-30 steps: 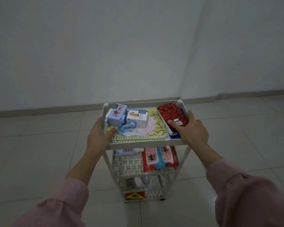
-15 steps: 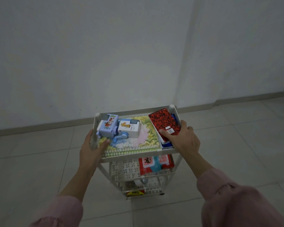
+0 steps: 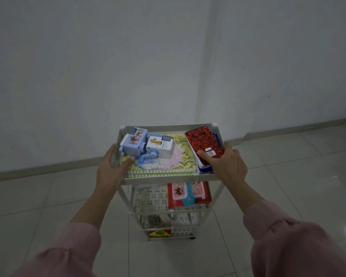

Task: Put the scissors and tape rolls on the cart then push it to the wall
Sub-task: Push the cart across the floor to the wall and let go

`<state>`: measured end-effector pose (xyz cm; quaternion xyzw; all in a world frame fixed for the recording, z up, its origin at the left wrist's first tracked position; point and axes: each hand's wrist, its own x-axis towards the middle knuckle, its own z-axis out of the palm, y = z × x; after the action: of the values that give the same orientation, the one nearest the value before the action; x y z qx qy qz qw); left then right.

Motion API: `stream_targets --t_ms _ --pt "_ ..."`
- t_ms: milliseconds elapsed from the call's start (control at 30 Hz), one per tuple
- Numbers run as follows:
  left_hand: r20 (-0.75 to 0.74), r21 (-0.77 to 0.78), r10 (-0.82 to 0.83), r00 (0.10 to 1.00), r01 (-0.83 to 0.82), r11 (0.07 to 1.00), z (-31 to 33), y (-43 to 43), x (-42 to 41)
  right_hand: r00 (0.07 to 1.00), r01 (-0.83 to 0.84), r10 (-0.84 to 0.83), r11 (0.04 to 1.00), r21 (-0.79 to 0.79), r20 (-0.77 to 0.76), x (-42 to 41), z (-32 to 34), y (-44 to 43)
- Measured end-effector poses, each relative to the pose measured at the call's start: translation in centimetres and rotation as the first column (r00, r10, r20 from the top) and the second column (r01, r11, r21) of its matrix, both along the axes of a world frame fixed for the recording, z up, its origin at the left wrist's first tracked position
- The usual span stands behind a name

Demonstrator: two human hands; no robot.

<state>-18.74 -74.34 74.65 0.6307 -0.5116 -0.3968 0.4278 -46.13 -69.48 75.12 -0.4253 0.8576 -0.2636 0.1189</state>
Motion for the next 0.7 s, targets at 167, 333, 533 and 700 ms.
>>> stream_targets --t_ms 167,333,533,700 --pt "-0.021 0.001 0.021 1.000 -0.021 1.000 -0.1 -5.0 -3.5 1.000 -0.029 0.029 1.000 -0.001 0.010 -3.9 -0.4 -6.0" --pt "-0.023 -0.016 0.035 0.999 -0.035 0.999 0.6 -9.7 -6.4 0.999 -0.045 0.044 0.999 0.025 0.025 -6.4 -0.5 -11.6" --pt "-0.052 -0.010 0.055 0.997 -0.056 0.998 1.0 -15.5 -8.7 0.995 -0.089 0.087 0.996 0.025 0.053 -8.8 -0.2 -18.3" --pt "0.003 0.014 0.073 0.997 -0.073 0.997 0.6 -20.0 -11.1 0.993 -0.094 0.093 0.995 0.017 0.068 -11.5 -0.4 -22.9"
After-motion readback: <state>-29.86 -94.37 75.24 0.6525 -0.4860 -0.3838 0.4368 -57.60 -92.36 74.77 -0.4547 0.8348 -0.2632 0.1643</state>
